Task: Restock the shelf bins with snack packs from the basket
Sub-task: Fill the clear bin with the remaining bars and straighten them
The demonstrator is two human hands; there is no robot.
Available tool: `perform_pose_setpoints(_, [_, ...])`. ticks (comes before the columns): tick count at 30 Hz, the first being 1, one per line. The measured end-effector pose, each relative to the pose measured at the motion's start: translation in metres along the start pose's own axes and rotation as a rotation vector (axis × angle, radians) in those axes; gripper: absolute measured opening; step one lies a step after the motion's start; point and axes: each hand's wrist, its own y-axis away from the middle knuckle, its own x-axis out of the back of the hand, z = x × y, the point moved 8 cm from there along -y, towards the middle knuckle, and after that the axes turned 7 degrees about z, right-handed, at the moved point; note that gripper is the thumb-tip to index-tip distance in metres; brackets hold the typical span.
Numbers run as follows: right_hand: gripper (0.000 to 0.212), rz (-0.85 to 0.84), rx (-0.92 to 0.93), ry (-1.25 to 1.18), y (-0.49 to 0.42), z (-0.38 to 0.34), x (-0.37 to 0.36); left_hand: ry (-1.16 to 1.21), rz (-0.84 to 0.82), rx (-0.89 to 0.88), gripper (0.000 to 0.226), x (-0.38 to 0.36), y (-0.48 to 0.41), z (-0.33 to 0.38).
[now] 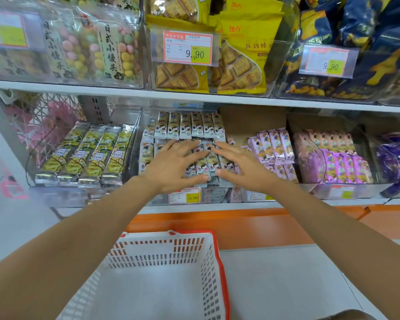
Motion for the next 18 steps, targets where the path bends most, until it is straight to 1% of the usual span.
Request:
perform_pose_setpoints(2, [0.063,-0.008,0.016,0.018,0.004,-0.002,-0.007,0.001,-0.05,0.036,0.098,-0.008,0.002,0.0])
perform_pose_setpoints(4, [0.058,0.029,0.017,0.035,0.003,-0.005,-0.009,0.004,-0.075,0.053,0.097,-0.013,0.002,-0.003])
perform_pose_setpoints(7, [0.051,0.092,-0.002,0.023,0.0,-0.007,-0.008,-0.001,-0.096,0.05,0.087,-0.017,0.002,-0.005])
perform_pose_setpoints(9, [0.053,0.096,-0.001,0.033,0.0,-0.009,-0.008,0.009,-0.103,0.046,0.083,-0.017,0.003,-0.006])
perform_pose_setpoints(13, [0.072,0.113,0.012,0.064,0.001,-0.017,-0.005,0.009,0.007,0.048,0.096,-0.004,0.01,-0.012])
perform_pose_setpoints(16, [0.075,0.086,0.071,0.111,-0.004,-0.03,-0.01,-0.049,0.092,0.115,0.094,0.008,0.025,-0.026])
perform_pose_setpoints(18, [0.074,0.031,0.089,0.185,-0.008,-0.034,-0.021,-0.068,0.09,0.171,0.094,0.009,0.035,-0.037])
